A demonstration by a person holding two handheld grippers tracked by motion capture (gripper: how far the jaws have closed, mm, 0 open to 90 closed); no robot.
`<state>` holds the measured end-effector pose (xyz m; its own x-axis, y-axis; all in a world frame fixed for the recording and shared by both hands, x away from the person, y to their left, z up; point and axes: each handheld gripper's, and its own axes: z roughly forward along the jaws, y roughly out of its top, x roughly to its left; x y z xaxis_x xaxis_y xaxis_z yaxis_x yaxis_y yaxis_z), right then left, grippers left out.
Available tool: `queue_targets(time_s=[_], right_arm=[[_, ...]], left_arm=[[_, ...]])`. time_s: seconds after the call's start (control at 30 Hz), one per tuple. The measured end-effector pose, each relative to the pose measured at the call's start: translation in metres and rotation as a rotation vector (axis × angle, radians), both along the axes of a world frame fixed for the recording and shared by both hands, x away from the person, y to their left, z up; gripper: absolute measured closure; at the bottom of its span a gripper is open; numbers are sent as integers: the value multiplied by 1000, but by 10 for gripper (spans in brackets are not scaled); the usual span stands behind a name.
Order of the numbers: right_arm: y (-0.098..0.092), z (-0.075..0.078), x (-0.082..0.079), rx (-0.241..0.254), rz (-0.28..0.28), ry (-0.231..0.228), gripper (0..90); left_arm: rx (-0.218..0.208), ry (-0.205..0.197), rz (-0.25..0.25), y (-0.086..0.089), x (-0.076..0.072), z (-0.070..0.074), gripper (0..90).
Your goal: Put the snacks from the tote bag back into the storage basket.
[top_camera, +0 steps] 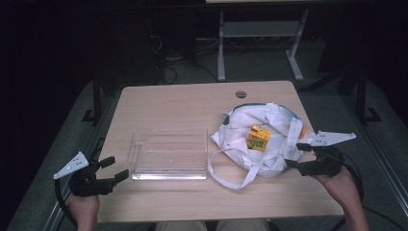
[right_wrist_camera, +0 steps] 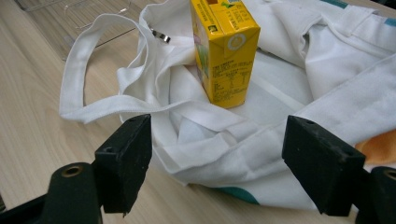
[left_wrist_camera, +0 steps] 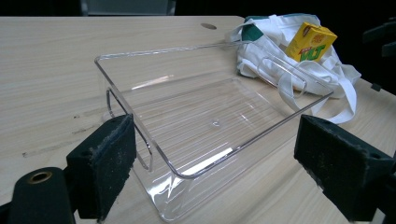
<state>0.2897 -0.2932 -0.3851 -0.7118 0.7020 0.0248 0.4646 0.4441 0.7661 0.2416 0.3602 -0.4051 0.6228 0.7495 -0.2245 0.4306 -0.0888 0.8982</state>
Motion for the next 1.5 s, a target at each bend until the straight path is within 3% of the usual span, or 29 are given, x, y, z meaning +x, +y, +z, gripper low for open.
queue_targets(time_s=[0.53,1.03,1.5], right_arm=[[15,16,26,-24,34,3,230],[23,24,37,-31,68,3,221],[41,29,58,-63,110,36,221]], left_arm=[[-7,4,6,2,-1,1,126],[-15,2,15,3,0,1,126],[-13,3,11,2,0,1,126]])
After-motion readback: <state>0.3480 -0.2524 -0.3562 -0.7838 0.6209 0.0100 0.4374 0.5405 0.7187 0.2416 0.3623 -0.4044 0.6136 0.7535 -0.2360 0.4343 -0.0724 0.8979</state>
